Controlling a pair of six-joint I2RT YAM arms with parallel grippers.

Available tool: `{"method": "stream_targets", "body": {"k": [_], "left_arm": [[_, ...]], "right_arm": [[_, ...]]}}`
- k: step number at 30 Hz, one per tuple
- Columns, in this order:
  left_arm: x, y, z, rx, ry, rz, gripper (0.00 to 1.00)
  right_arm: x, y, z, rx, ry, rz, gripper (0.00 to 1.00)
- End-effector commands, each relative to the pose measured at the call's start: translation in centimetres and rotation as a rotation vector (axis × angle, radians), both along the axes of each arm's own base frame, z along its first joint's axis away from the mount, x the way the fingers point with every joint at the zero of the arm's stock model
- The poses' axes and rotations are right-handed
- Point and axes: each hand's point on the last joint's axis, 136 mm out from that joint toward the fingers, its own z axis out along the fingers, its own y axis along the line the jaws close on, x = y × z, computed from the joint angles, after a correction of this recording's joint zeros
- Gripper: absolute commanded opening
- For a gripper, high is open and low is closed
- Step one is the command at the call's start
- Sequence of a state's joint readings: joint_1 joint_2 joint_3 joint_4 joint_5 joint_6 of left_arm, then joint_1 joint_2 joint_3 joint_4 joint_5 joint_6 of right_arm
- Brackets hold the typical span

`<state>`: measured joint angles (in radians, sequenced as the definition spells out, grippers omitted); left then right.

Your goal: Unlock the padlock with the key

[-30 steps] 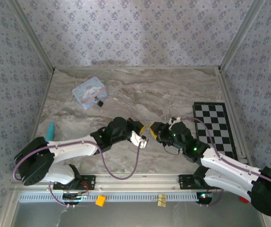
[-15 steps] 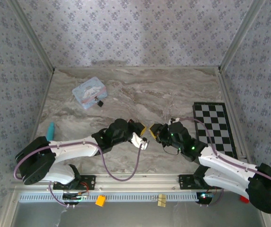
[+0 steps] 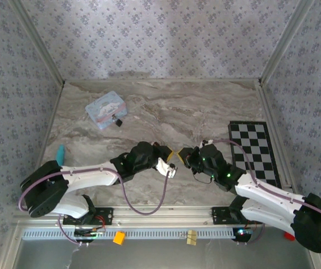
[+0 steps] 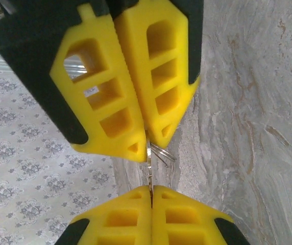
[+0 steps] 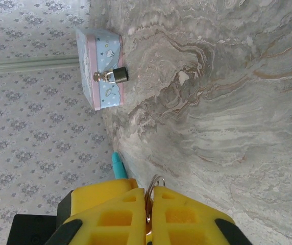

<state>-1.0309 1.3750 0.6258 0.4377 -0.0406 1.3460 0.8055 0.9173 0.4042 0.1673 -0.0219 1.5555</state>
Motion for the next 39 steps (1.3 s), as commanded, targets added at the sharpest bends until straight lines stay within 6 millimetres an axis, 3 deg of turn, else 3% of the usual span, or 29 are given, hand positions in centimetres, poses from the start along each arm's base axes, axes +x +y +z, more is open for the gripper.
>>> {"method": "stream_targets", "body": {"k": [1,6,12,16,21,25,29,34,39], "left_arm": [[-0.6,-0.6,-0.1,-0.011,-0.013,-0.025,0.00],[-0.7,-0.6,0.1,-0.036,-0.006,-0.019,0.05],[-1.0,-0.8,1.5,-0.149,0.074,0.001,0.29],[-2.3,-0.6,3.4,-0.272,0.196,-0.012,0.43],[-3.0,0.5,8.3,-0.531,0.495,0.059,0.45],[-1.8,2.9,11.4,-0.742,0.757,0.208,0.45],[0.7,6.8,12.2,-0.976,0.960,0.415,0.51],[3.8,12.0,10.0,-1.137,1.176,0.709,0.57],[6.9,17.9,6.4,-1.231,1.273,1.071,0.61]], "right_arm": [[0.1,0.3,0.8,0.007,-0.016,0.013,0.05],[0.2,-0.1,1.0,-0.007,-0.030,0.001,0.00],[0.4,-1.5,1.5,-0.057,-0.070,-0.030,0.00],[0.7,-3.0,1.4,-0.118,-0.101,-0.060,0.00],[1.4,-4.2,1.6,-0.187,-0.173,-0.071,0.00],[2.1,-4.4,2.4,-0.221,-0.302,-0.069,0.00],[2.4,-4.8,3.3,-0.273,-0.433,-0.078,0.00],[2.5,-4.9,4.1,-0.308,-0.565,-0.088,0.00],[2.3,-4.5,4.9,-0.329,-0.648,-0.065,0.00]]}}
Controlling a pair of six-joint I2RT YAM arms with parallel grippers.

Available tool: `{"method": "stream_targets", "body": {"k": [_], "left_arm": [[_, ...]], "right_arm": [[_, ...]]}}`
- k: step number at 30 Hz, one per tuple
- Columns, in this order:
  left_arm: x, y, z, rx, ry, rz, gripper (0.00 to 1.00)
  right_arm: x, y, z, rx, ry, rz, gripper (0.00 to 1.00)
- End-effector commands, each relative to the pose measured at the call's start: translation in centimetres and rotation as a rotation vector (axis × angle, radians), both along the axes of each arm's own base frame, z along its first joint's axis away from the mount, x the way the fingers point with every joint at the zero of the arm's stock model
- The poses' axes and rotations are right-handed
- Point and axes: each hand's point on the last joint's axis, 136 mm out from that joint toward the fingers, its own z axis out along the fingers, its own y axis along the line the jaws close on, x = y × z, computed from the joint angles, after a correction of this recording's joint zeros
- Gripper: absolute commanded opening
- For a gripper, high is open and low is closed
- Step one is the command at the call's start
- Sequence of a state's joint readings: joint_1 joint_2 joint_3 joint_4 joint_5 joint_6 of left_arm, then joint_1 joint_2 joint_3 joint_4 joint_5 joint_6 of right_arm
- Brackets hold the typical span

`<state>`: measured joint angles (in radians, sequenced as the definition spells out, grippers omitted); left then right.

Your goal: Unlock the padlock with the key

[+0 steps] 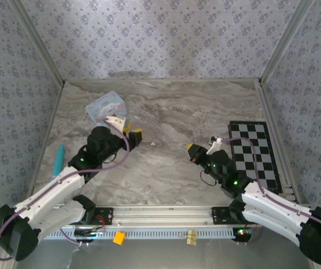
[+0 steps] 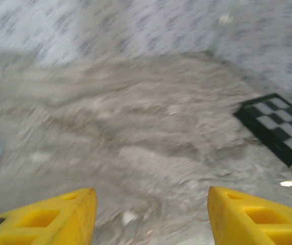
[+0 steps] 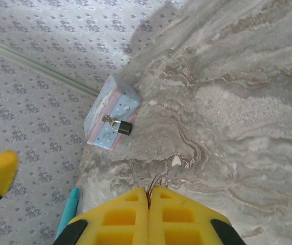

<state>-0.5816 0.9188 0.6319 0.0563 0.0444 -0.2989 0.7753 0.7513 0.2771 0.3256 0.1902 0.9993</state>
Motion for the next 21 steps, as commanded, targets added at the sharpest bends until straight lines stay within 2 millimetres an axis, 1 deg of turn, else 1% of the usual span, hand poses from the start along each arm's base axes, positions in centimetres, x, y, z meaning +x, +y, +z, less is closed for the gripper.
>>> {"method": "stream_targets", "body": {"k": [1,4,6,8,11,15,18,21], "left_arm": [[0.9,3.3,-2.6,-0.069,0.261,0.174,0.62],[1.9,6.0,-4.9,-0.088,0.365,0.276,0.63],[2.5,7.4,-6.0,-0.129,0.397,0.332,0.63],[3.2,9.0,-7.0,-0.172,0.409,0.393,0.64],[4.1,10.7,-7.9,-0.219,0.419,0.458,0.64],[5.7,11.4,-8.7,-0.274,0.412,0.476,0.63],[7.2,11.3,-9.6,-0.302,0.410,0.471,0.64],[8.9,11.1,-11.1,-0.348,0.415,0.474,0.65]], "right_arm": [[0.3,0.0,2.4,-0.016,-0.137,0.002,0.00],[0.1,0.1,2.8,-0.013,-0.159,0.012,0.00],[0.0,0.1,2.8,-0.010,-0.164,0.016,0.00],[-0.1,-0.1,2.9,-0.011,-0.161,0.013,0.00],[-0.4,-0.5,3.0,-0.029,-0.156,0.008,0.00],[-0.7,-1.0,3.2,-0.036,-0.154,0.008,0.00],[-0.9,-0.8,3.4,-0.031,-0.155,0.024,0.00],[-1.0,-0.6,3.2,-0.032,-0.148,0.038,0.00]]}}
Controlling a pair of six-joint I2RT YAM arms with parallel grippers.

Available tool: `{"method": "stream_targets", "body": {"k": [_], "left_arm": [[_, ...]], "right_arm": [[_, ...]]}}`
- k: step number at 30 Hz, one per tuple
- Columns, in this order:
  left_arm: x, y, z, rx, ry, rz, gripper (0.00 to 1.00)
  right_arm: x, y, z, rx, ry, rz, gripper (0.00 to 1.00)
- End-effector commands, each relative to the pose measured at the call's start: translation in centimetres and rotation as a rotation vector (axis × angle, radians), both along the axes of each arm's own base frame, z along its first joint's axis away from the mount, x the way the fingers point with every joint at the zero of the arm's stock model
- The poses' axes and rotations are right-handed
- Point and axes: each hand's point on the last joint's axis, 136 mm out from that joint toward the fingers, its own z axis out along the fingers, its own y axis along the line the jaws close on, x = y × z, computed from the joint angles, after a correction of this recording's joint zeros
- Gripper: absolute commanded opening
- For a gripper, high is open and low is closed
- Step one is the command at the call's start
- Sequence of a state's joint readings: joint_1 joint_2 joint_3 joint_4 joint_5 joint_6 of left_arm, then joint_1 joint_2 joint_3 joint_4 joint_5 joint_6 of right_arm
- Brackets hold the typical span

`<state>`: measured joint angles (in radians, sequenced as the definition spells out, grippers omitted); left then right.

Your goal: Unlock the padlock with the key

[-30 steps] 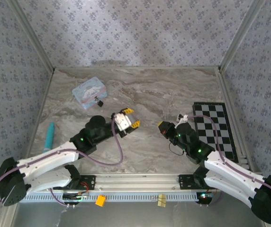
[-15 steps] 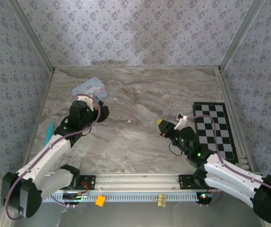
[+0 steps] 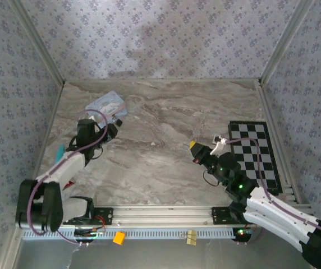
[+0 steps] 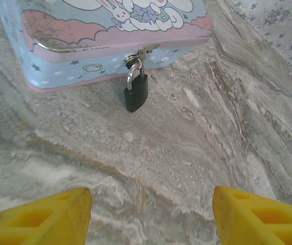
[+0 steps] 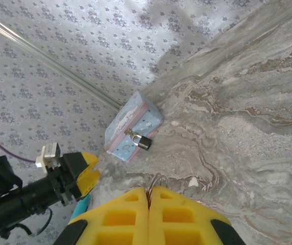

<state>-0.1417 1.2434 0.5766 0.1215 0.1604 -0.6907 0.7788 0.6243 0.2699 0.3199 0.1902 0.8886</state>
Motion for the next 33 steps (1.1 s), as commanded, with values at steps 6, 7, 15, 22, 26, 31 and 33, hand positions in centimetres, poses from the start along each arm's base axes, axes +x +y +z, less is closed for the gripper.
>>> {"method": "stream_targets", "body": {"k": [6,7,15,22,26,31,33], "left_arm": [[5.6,-0.9,-1.1,-0.133,-0.126,0.041,0.63],[6.0,-0.9,-1.4,-0.133,-0.135,0.047,0.63],[8.5,-1.5,-3.0,-0.114,-0.174,0.062,0.63],[10.1,-2.1,-5.1,-0.106,-0.137,0.076,0.59],[10.9,-1.9,-6.1,-0.094,-0.107,0.106,0.57],[11.6,-1.3,-7.0,-0.060,-0.063,0.142,0.58],[11.9,-1.4,-7.2,-0.052,-0.055,0.142,0.57]], "right_arm": [[-0.4,0.4,0.1,-0.016,-0.002,0.034,0.00],[-0.4,0.4,0.1,-0.018,-0.003,0.037,0.00],[-0.6,0.6,0.2,-0.016,-0.004,0.049,0.00],[-0.4,0.6,0.1,0.000,0.006,0.042,0.00],[-0.4,0.7,0.0,0.000,0.014,0.047,0.00],[-0.5,0.8,0.1,0.010,0.018,0.053,0.00],[-0.5,0.8,0.2,0.011,0.020,0.054,0.00]]}}
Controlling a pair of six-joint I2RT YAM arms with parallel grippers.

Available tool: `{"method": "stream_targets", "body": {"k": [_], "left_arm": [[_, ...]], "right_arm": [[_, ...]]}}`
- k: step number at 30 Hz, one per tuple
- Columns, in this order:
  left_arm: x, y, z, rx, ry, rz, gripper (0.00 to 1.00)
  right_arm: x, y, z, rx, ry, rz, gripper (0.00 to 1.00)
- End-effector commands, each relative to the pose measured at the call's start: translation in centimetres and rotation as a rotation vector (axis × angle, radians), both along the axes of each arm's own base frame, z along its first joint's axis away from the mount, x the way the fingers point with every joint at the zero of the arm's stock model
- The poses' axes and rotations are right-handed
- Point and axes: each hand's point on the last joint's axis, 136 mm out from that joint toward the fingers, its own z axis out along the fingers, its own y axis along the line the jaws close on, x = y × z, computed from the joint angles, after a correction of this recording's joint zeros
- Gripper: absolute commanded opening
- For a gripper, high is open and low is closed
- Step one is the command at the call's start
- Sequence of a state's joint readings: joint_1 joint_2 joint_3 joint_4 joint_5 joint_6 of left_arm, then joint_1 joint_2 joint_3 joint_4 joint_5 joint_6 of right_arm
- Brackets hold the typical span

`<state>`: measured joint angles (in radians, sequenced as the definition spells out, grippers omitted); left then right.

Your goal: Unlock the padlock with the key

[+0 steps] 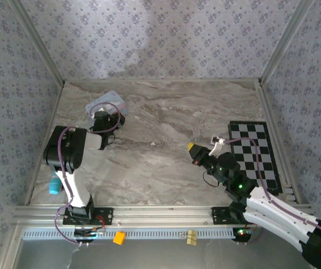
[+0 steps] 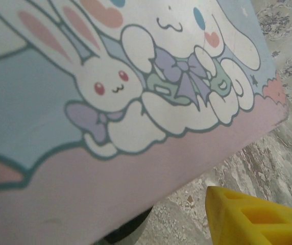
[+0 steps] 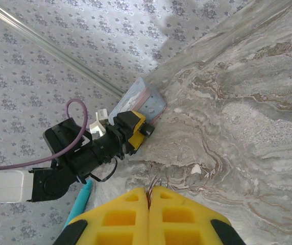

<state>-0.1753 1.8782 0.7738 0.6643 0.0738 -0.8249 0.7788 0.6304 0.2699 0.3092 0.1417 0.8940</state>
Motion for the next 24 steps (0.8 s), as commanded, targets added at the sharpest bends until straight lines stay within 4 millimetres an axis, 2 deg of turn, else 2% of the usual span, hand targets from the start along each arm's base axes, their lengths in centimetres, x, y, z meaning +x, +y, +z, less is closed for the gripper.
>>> {"method": "stream_targets", "body": {"k": [1,4,7,12,16,19,24], "left_arm": [[0.8,0.3,-0.8,0.024,0.029,0.027,0.55],[1.2,-0.1,-0.9,0.022,0.031,0.013,0.50],[1.0,0.4,-1.2,0.042,0.039,0.033,0.42],[0.8,0.2,-1.6,0.044,0.060,0.017,0.20],[0.7,0.0,-1.2,0.034,0.043,0.002,0.12],[0.4,-0.3,-0.8,0.023,0.041,-0.021,0.02],[-0.4,-1.3,-0.2,-0.016,0.045,-0.068,0.00]], "right_arm": [[0.0,0.1,0.7,0.014,0.001,0.004,0.00],[0.2,0.3,0.8,0.011,0.001,0.007,0.00],[0.3,0.6,1.1,0.010,0.003,0.016,0.00],[0.2,0.5,0.7,0.011,0.011,0.012,0.00],[0.1,0.7,0.6,-0.008,0.009,0.028,0.00],[-0.2,0.5,0.3,-0.045,0.023,0.034,0.00],[-0.4,-0.4,-1.0,-0.078,0.058,0.007,0.00]]}}
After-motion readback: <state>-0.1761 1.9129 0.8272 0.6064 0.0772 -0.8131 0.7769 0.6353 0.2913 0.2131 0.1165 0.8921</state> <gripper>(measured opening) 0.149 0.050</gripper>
